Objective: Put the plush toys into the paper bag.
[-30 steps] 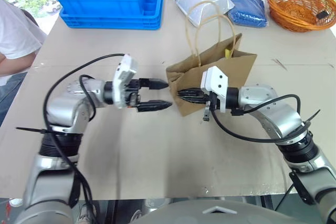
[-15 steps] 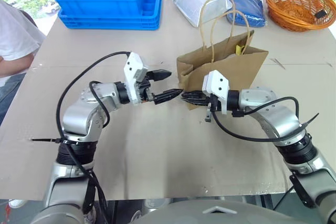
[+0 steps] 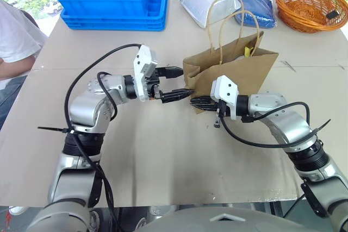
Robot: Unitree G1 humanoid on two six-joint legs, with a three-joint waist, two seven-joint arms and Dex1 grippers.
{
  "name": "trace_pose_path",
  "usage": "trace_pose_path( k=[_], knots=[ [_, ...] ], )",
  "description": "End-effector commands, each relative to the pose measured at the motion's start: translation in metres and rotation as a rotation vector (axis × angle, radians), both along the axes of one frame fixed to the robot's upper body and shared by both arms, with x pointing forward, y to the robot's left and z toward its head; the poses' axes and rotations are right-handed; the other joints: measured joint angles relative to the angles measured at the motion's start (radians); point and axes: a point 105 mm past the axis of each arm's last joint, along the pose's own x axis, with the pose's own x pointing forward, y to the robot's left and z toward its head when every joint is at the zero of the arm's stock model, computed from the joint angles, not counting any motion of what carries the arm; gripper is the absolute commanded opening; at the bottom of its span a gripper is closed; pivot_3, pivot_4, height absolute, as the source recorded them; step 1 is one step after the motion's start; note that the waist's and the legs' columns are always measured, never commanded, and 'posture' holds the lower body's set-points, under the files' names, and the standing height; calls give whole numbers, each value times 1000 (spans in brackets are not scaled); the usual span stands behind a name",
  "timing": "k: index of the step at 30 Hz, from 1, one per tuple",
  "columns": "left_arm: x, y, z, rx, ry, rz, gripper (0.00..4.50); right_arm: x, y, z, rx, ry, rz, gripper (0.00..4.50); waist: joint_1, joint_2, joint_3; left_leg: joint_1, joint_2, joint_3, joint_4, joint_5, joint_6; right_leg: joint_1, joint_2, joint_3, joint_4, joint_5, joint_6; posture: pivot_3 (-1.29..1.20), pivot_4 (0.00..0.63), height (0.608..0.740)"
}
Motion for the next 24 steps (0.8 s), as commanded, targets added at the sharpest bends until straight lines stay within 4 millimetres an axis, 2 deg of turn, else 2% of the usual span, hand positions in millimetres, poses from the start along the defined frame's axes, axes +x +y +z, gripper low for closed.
trace_pose_path(
  k=[1, 9, 13, 14, 15, 19, 20, 21, 23, 24],
  knots=[
    [1, -8, 10, 3, -55, -42, 4500, 1, -2, 11, 29, -47, -8, 12, 0, 0, 0, 0, 0, 0, 0, 0, 0, 0, 0, 0, 0, 0, 0, 0, 150, 740],
    [19, -28, 2, 8, -118, 43, 4500, 0, -3, 11, 35, -48, -23, 12, 0, 0, 0, 0, 0, 0, 1, 0, 0, 0, 0, 1, 0, 0, 0, 0, 150, 740],
    [13, -36, -2, -9, -107, 3, 4500, -4, -6, 15, 52, -52, -28, 12, 0, 0, 0, 0, 0, 0, 1, 0, 0, 0, 0, 1, 0, 0, 0, 0, 150, 740],
    [13, -38, -3, -11, -108, 0, 3981, -6, -8, 17, 64, -53, -36, 0, 0, 0, 0, 0, 0, 0, 1, 0, 0, 0, 0, 1, 0, 0, 0, 0, 150, 740],
    [14, -40, -4, -14, -110, 6, 3657, -9, -11, 20, 75, -60, -44, 0, 1, 0, 0, 0, 0, 0, 1, 0, 0, 0, 0, 1, 0, 0, 0, 0, 150, 740],
    [16, -39, -2, -26, -119, 24, 1601, -22, -22, 29, 110, -71, -75, 0, 3, 0, 0, -1, 0, 0, 1, 0, 0, 0, 0, 0, 0, 0, 0, 0, 150, 740],
    [15, -36, 0, -38, -121, 19, 1433, -27, -27, 31, 114, -74, -87, 0, 3, 0, 0, -1, 0, 0, 1, 0, 0, 0, -1, 1, 0, 0, 0, 0, 150, 740],
    [15, -34, 2, -46, -123, 15, 719, -30, -31, 32, 115, -75, -95, 0, 3, 0, 0, -1, 0, 0, 1, 0, 0, 0, -1, 1, 0, 0, 0, 0, 150, 740],
    [15, -24, 3, -34, -126, 15, 39, -38, -41, 36, 131, -77, -132, 0, 3, 0, 0, -1, 0, 0, 2, 0, 0, 0, -1, 0, 0, 0, 0, 0, 150, 740],
    [14, -17, 3, -21, -125, 12, 39, -43, -48, 38, 137, -78, -152, 0, 2, 0, 0, -1, 0, 0, 2, 0, 0, 0, -1, 1, 1, 0, 0, 0, 150, 740]
  ],
)
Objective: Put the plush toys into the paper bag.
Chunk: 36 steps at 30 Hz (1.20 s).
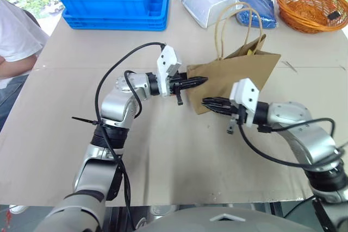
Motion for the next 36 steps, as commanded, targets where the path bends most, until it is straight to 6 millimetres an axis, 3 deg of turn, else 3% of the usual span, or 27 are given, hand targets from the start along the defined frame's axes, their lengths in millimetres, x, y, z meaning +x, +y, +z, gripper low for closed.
trace_pose_path(
  k=[1, 7, 9, 11, 12, 17, 22, 23, 25, 31, 36],
  knots=[
    [-4, 23, 16, -20, -42, -15, 39, -19, -19, 21, 48, -56, -55, 0, -3, 0, 0, 0, 0, 0, 0, 0, 0, 0, 0, 0, 0, 0, 0, 0, 150, 740],
    [-13, 50, 18, 12, -48, -41, 39, -38, -53, 18, 15, -23, -178, 0, 0, 1, 0, 1, 1, 1, 1, -2, 4, 1, 1, 0, 0, 0, 0, 0, 150, 740],
    [-20, 62, 18, 23, -64, -64, 0, -45, -67, 13, 5, 0, -237, 763, 1, 0, -1, 1, 1, 0, 1, -2, 4, 3, 1, 0, 0, 0, 0, 0, 150, 740],
    [-27, 73, 11, 92, -96, -110, 0, -52, -81, 5, -37, 16, -290, 1840, 3, 0, -1, 1, 1, 0, 2, -3, 4, 3, 1, 0, 0, 0, 0, 0, 150, 740],
    [-29, 76, 8, 116, -109, -127, 0, -54, -86, 3, -50, 24, -306, 2089, 4, 0, -1, 1, 1, -1, 2, -3, 4, 3, 2, -1, 0, 0, 0, 0, 150, 740],
    [-17, 82, 0, 126, -155, -130, 0, -57, -100, -4, -69, 28, -359, 4461, 5, 0, -1, 2, 1, 1, 7, -3, 5, 6, 3, 0, 0, 0, 0, 0, 150, 740],
    [-8, 83, 0, 108, -147, -121, 0, -53, -99, -5, -61, 11, -362, 4461, 5, 0, -1, 8, 1, 1, 9, -4, 7, 12, 3, 0, 0, 0, 1, 0, 150, 740],
    [-7, 85, 2, 92, -132, -107, 702, -52, -99, -4, -61, 6, -362, 4500, 5, 0, -1, 10, 1, 1, 9, -4, 7, 15, 3, 0, 0, -1, 1, 0, 150, 740],
    [-9, 90, 7, 60, -105, -63, 1360, -50, -98, -4, -63, 0, -354, 4500, 3, 0, -1, 13, 2, 1, 9, -5, 8, 16, 3, 1, 0, -1, 1, 0, 150, 740],
    [-33, 104, 5, 11, 26, 96, 4134, -45, -110, -1, -24, -12, -389, 4500, -5, 0, -1, 13, 4, 2, 9, -6, 9, 16, 3, 1, 0, -1, 1, 0, 150, 740],
    [-54, 132, -6, 30, 141, 269, 4134, -50, -129, -6, -42, 23, -389, 4500, 4, 1, 0, 14, 5, 2, 8, -6, 9, 16, 2, 4, 0, -1, 1, 0, 150, 740]
  ],
)
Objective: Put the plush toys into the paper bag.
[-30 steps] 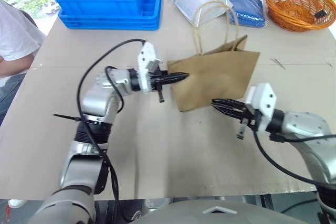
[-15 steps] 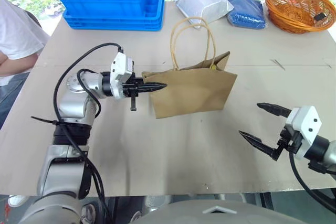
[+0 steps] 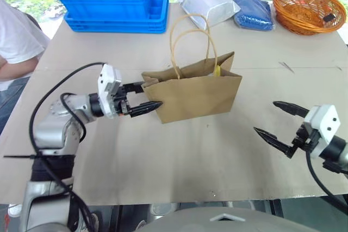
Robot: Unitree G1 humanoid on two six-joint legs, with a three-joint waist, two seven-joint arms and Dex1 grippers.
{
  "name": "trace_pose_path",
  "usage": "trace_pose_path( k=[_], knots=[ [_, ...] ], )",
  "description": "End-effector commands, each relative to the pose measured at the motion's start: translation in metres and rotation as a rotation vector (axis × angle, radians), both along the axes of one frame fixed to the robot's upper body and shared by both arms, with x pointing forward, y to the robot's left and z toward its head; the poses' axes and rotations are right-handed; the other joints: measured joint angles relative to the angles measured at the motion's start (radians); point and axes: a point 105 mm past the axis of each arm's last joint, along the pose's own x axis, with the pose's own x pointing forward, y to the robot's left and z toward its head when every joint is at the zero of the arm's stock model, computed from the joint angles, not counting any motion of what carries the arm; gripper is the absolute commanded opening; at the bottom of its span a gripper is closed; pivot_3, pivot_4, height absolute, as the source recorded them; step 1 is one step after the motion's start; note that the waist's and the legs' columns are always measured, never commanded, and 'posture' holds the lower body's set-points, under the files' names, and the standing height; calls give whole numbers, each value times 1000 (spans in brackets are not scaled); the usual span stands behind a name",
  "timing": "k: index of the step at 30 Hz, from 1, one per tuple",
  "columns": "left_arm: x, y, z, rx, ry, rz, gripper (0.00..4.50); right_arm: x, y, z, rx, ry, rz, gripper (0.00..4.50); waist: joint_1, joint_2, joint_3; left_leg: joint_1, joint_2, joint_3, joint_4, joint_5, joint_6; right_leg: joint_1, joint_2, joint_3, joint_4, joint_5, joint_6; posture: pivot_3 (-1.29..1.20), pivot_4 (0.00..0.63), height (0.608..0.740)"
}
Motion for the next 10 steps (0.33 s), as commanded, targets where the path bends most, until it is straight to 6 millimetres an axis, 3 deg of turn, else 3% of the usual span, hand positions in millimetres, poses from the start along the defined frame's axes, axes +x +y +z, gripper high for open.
trace_pose_path(
  k=[1, 5, 10],
  knots=[
    [-14, 19, 13, -1, 2, 105, 4134, -6, -13, 6, -30, -26, 20, 4500, 5, 0, 0, 0, 0, 0, 0, 0, 0, 0, 0, 0, 0, 0, 0, 0, 150, 740],
    [-50, 54, 0, 35, 76, 235, 4134, -16, -51, 3, -128, -47, -75, 4500, 2, 1, 0, 2, 0, 4, -1, -1, 1, 0, 0, 0, -1, 0, 0, 0, 150, 740],
    [-81, 68, -17, 57, 162, 305, 4134, -27, -64, 2, -134, -11, -72, 4500, 3, 1, 0, 3, 1, 5, -2, -2, 2, 0, -4, 5, -2, -5, -1, 0, 150, 740]
  ],
)
